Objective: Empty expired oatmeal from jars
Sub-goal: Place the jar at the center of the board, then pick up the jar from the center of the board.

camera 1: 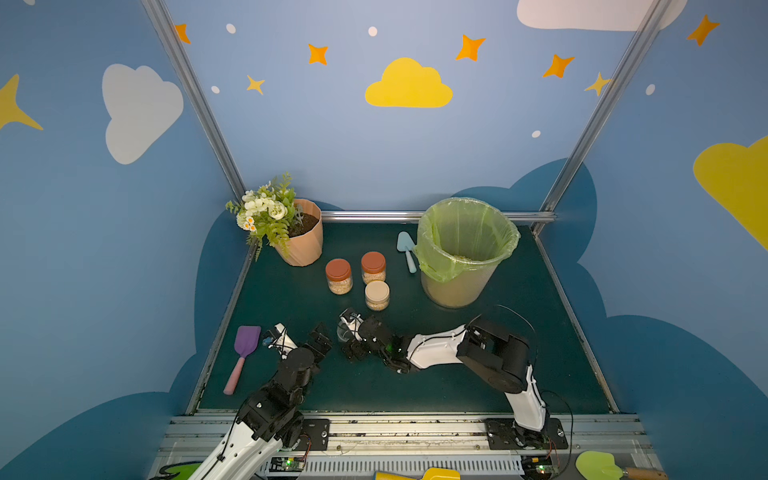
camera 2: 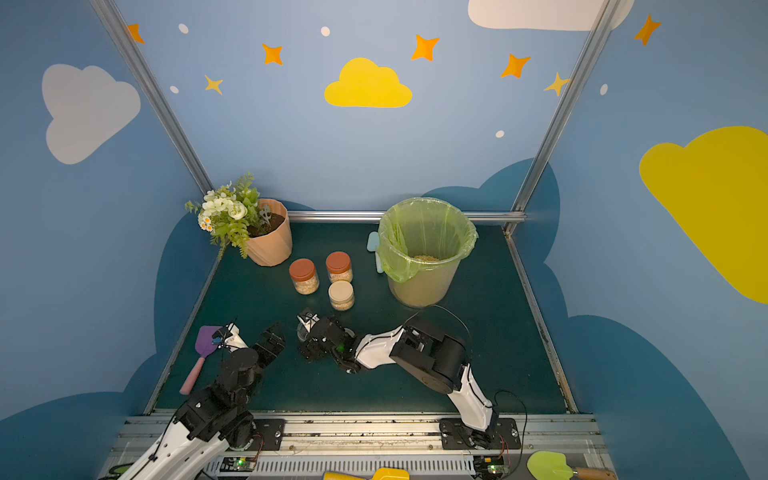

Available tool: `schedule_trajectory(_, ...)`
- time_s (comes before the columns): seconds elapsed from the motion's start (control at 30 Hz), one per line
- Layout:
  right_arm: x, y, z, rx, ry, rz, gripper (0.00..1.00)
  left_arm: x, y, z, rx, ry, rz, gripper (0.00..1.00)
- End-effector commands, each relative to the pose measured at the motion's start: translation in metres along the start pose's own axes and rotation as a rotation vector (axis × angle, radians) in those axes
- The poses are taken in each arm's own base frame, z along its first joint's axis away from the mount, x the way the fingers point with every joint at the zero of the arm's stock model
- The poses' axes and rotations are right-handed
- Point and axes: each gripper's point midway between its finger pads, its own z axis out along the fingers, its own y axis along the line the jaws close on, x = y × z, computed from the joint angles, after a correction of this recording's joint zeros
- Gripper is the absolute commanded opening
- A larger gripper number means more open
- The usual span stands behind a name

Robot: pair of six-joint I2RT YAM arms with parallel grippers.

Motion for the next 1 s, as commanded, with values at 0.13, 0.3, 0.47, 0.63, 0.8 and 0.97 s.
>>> schedule_trajectory(0.13,-0.046,0.009,-0.033,-0.040,-0.050,-0.026,0.97,-0.008,0.003,0.001,-0.056,-0.028,0.067,1.00)
schedule_trajectory(0.3,-0.063,-0.003,-0.054,-0.011,-0.066,-0.023,0.97,-0.016,-0.001,0.000,-0.125,-0.018,0.099,1.00)
schedule_trajectory(0.47,-0.076,-0.042,-0.067,0.039,-0.041,0.056,0.97,-0.019,-0.011,0.000,-0.191,0.033,0.131,1.00)
schedule_trajectory(0.63,-0.070,-0.088,-0.068,0.143,0.054,0.093,0.97,-0.019,-0.026,0.002,-0.205,0.082,0.132,1.00)
schedule_trajectory(0.8,-0.060,-0.125,-0.067,0.153,0.112,0.171,0.97,-0.014,-0.038,0.008,-0.201,0.118,0.121,1.00)
schedule_trajectory(0.97,-0.050,-0.147,-0.057,0.138,0.159,0.203,0.97,-0.013,-0.048,0.012,-0.213,0.144,0.117,1.00)
